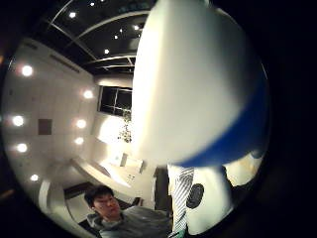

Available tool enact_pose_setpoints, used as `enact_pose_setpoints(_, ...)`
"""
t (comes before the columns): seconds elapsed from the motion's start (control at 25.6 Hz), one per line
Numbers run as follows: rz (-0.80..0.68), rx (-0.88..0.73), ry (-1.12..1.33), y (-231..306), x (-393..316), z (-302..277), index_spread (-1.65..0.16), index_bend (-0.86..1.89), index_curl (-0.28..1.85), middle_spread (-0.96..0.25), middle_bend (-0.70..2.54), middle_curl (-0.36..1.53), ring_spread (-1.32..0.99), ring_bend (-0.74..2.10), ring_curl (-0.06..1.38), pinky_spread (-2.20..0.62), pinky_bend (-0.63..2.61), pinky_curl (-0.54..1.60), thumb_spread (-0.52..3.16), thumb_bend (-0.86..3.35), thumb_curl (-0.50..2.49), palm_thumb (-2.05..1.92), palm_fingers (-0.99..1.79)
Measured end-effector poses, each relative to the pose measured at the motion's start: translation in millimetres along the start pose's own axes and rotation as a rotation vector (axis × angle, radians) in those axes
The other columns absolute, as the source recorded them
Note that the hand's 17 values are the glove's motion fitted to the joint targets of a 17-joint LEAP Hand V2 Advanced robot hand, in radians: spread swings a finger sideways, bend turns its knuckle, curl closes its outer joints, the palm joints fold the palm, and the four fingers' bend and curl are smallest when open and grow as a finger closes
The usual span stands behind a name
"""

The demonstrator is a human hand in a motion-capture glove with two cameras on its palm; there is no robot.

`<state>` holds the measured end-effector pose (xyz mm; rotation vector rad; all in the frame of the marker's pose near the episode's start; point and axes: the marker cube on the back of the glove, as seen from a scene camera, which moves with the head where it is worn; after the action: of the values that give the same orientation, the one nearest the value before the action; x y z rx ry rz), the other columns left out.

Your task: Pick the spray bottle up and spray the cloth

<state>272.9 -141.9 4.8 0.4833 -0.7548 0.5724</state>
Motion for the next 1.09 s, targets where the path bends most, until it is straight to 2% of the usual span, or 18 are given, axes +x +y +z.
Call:
enact_pose_setpoints(0.2,0.001,-0.209,0.205,-3.4,-17.1,32.3,-0.26,0.37,0.27,-0.11,0.54,0.42,-0.14,0.64,0.35,-0.1,0.42,0.29,0.5,0.07,0.51,1.03,1.27)
enact_pose_setpoints(0.35,-0.03,-0.388,0.444,3.1,-31.0,57.9,-0.24,0.41,0.33,-0.11,0.58,0.45,-0.16,0.64,0.38,-0.17,0.38,0.31,0.33,0.04,0.54,1.05,1.3)
enact_pose_setpoints(0.63,-0.147,-0.599,0.794,41.3,-78.0,84.5,-0.22,0.44,0.39,-0.09,0.61,0.48,-0.18,0.63,0.41,-0.22,0.33,0.34,0.1,0.0,0.59,1.1,1.32)
enact_pose_setpoints(0.74,-0.233,-0.637,0.928,61.3,-113.9,87.7,-0.22,0.45,0.41,-0.08,0.62,0.48,-0.17,0.63,0.42,-0.23,0.31,0.35,0.04,-0.01,0.6,1.11,1.31)
enact_pose_setpoints(0.94,-0.362,-0.606,1.074,83.8,-169.3,85.0,-0.22,0.44,0.44,-0.07,0.62,0.49,-0.17,0.62,0.43,-0.25,0.3,0.36,-0.03,-0.02,0.62,1.12,1.3)
enact_pose_setpoints(1.09,-0.419,-0.569,1.185,100.1,-178.6,88.6,-0.22,0.43,0.45,-0.06,0.62,0.49,-0.17,0.61,0.44,-0.26,0.29,0.37,-0.06,-0.02,0.63,1.13,1.29)
